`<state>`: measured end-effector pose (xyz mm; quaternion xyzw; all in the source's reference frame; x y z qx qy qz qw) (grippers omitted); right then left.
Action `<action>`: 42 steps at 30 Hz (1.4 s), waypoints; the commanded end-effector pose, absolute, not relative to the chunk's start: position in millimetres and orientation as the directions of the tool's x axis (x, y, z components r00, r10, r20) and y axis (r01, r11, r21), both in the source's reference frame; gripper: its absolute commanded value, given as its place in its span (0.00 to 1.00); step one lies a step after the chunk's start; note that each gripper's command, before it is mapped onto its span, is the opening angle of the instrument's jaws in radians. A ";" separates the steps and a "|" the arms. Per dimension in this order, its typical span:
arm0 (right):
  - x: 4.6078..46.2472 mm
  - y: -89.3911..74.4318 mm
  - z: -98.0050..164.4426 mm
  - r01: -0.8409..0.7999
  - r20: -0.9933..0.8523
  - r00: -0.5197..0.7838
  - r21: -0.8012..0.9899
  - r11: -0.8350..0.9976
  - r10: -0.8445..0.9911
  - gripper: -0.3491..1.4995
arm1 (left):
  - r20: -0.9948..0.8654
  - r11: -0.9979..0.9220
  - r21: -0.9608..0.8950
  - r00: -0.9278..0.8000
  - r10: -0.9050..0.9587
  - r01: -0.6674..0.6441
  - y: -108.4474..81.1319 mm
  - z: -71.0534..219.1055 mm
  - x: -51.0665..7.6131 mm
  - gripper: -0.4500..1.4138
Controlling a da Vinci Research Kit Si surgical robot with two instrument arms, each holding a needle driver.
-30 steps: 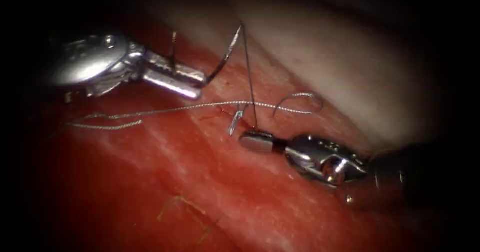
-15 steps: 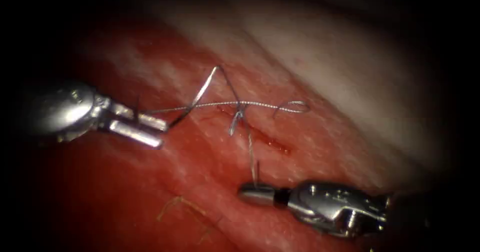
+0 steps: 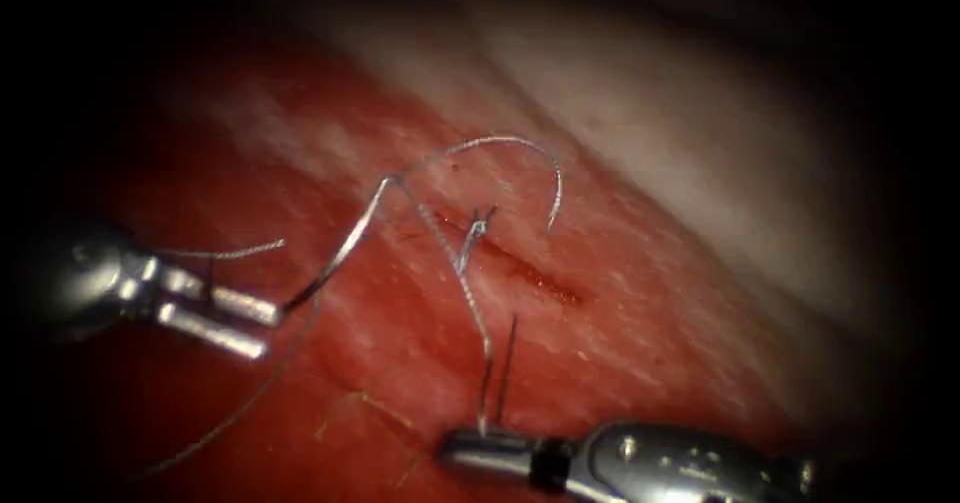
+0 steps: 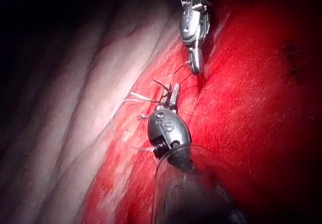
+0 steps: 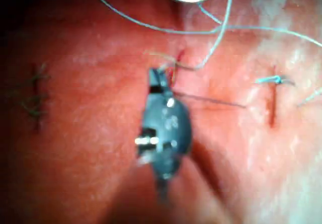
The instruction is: Wound Closure
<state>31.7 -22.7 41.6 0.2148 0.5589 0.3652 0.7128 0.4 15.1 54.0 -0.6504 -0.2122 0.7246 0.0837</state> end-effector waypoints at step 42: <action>29.7 -18.6 55.6 -0.326 -0.729 0.315 0.518 0.791 0.608 0.00 | -0.881 -0.892 -0.452 -0.163 0.443 0.017 19.5 56.5 2.2 0.00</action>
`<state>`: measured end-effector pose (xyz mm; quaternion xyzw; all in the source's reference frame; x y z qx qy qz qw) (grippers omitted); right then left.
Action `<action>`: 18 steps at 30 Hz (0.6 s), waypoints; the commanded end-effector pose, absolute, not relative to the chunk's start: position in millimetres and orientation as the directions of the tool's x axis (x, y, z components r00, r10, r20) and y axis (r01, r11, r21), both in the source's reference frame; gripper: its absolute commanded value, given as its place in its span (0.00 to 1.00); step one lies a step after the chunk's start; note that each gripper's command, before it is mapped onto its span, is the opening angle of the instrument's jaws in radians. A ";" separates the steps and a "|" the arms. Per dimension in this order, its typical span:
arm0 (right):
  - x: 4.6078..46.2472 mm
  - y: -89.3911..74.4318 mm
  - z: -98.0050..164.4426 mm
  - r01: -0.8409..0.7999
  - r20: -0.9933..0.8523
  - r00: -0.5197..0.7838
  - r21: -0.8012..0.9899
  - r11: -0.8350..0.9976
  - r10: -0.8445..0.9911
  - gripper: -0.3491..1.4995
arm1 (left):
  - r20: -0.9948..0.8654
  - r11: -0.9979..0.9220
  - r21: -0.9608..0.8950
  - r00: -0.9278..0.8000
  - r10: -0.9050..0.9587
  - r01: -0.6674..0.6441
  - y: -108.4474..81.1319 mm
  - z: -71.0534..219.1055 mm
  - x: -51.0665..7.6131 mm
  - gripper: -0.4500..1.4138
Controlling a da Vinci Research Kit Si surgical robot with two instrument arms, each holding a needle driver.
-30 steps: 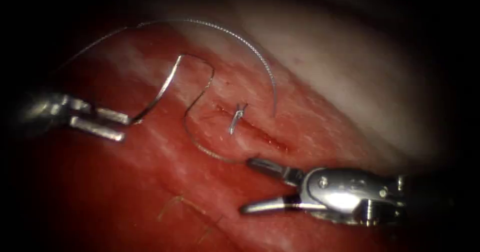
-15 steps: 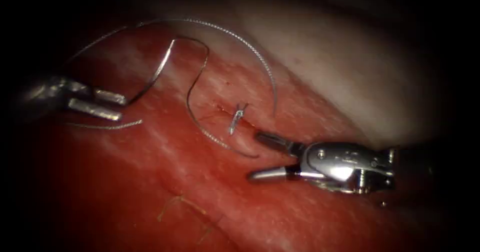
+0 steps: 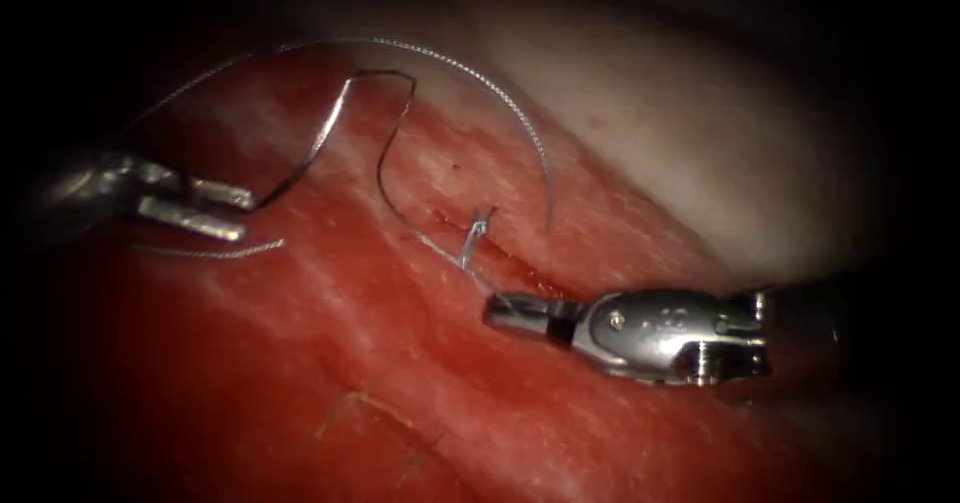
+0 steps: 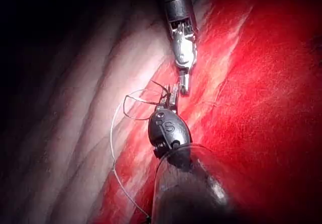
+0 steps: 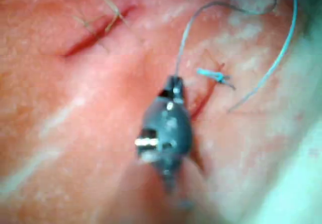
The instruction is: Wound Closure
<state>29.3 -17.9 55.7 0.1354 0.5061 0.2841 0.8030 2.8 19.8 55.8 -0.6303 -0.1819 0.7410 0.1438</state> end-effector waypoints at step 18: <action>30.3 -23.3 45.3 -0.261 -0.704 0.225 0.623 0.738 0.674 0.00 | -0.886 -0.897 -0.442 -0.166 0.433 0.022 18.0 56.7 3.0 0.00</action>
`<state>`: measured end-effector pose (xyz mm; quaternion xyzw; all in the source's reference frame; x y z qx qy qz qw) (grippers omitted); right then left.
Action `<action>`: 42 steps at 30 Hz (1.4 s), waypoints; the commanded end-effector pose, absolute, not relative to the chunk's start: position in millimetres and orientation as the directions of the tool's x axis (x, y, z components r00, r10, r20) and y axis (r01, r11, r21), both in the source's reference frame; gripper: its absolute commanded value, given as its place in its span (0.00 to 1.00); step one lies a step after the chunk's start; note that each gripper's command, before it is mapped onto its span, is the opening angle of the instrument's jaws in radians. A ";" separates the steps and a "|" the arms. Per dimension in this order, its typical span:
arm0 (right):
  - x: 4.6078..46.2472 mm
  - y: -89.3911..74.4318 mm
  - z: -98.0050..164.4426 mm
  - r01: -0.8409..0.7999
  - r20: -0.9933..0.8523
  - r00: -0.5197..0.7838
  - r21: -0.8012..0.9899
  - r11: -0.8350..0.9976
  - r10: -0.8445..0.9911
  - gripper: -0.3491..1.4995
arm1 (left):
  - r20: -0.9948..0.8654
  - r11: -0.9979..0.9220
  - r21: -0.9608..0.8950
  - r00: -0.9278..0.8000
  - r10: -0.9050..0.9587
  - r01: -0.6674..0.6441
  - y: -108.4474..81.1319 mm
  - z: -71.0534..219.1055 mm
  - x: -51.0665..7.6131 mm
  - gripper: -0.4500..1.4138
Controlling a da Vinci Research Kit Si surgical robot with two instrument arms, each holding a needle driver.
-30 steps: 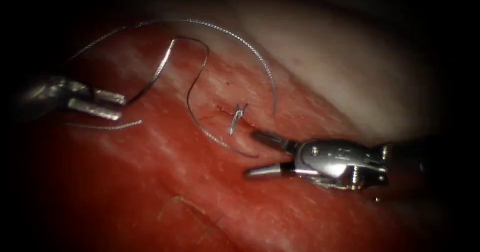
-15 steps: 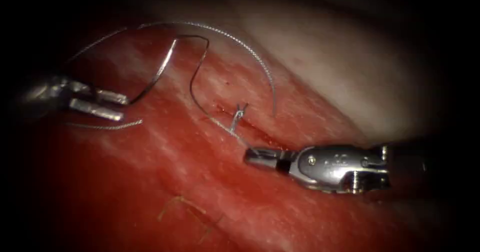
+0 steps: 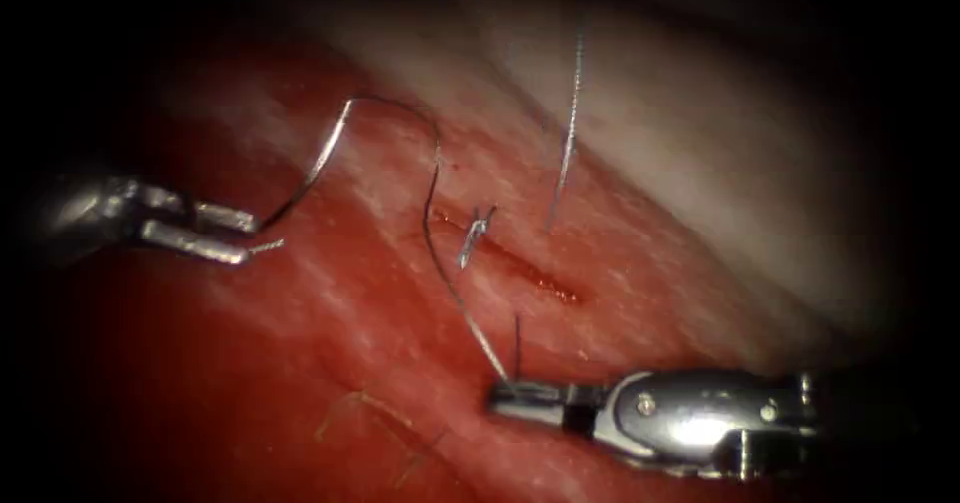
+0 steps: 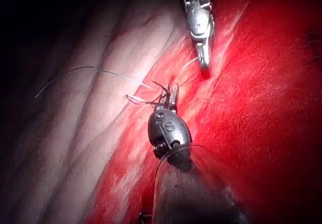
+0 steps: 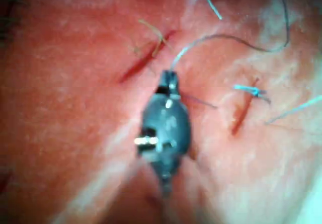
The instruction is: Wound Closure
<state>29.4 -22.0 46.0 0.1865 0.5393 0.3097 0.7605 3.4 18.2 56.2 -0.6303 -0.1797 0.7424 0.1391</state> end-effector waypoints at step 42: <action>29.4 -17.8 56.0 -0.271 -0.825 0.238 0.450 0.851 0.512 0.85 | -0.878 -0.895 -0.446 -0.179 0.443 -0.027 20.0 58.7 5.7 0.00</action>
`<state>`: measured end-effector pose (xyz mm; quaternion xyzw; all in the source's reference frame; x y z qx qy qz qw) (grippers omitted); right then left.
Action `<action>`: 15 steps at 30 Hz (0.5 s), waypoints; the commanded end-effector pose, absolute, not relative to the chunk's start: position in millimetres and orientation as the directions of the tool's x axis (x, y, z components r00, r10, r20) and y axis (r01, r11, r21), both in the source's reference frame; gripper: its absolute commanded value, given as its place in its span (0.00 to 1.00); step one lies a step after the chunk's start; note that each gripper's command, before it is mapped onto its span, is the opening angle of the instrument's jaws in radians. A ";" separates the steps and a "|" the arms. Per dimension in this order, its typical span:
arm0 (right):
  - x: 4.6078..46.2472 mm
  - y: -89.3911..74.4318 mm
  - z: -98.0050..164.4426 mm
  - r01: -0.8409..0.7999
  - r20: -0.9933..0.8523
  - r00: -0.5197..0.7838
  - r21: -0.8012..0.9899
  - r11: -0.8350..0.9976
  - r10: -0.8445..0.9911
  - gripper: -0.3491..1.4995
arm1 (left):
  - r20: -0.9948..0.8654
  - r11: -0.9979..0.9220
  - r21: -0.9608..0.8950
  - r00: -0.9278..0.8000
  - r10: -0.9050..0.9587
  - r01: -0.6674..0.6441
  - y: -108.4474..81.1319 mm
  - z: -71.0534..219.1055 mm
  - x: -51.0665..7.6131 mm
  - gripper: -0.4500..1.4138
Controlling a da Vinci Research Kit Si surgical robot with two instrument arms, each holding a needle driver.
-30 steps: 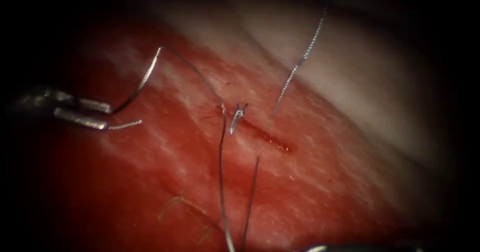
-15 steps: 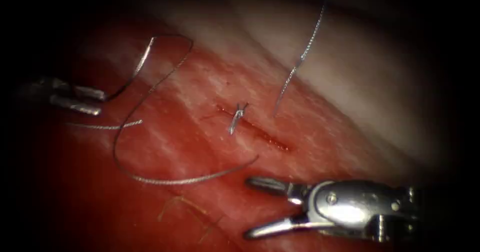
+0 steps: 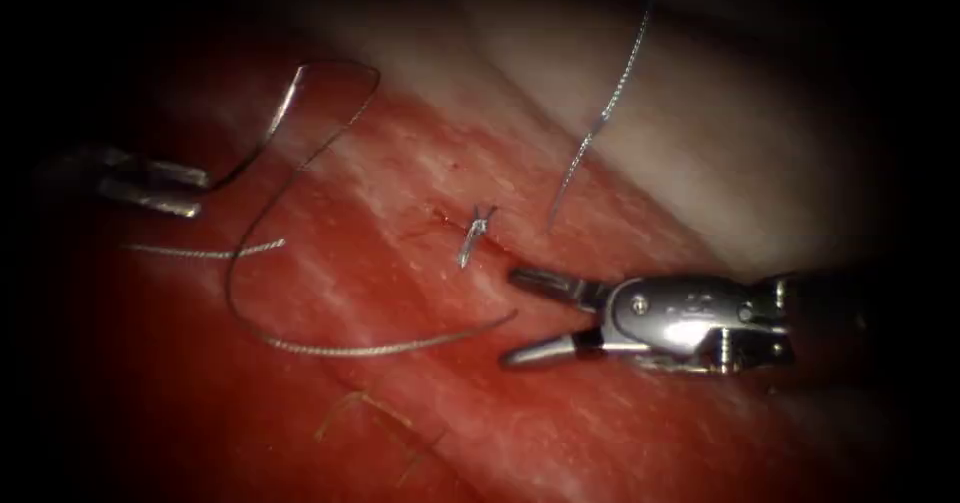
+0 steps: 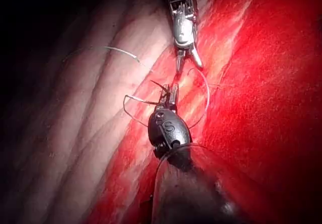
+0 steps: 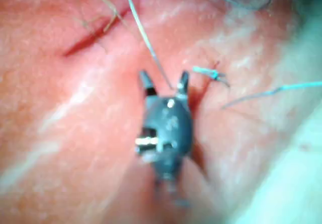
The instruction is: Wound Closure
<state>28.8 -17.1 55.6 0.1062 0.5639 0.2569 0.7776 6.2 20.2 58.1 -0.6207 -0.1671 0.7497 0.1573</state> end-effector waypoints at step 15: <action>29.0 -19.4 53.4 -0.183 -0.852 0.283 0.402 0.897 0.439 0.00 | -0.878 -0.894 -0.446 -0.181 0.444 -0.029 20.0 58.7 5.7 0.00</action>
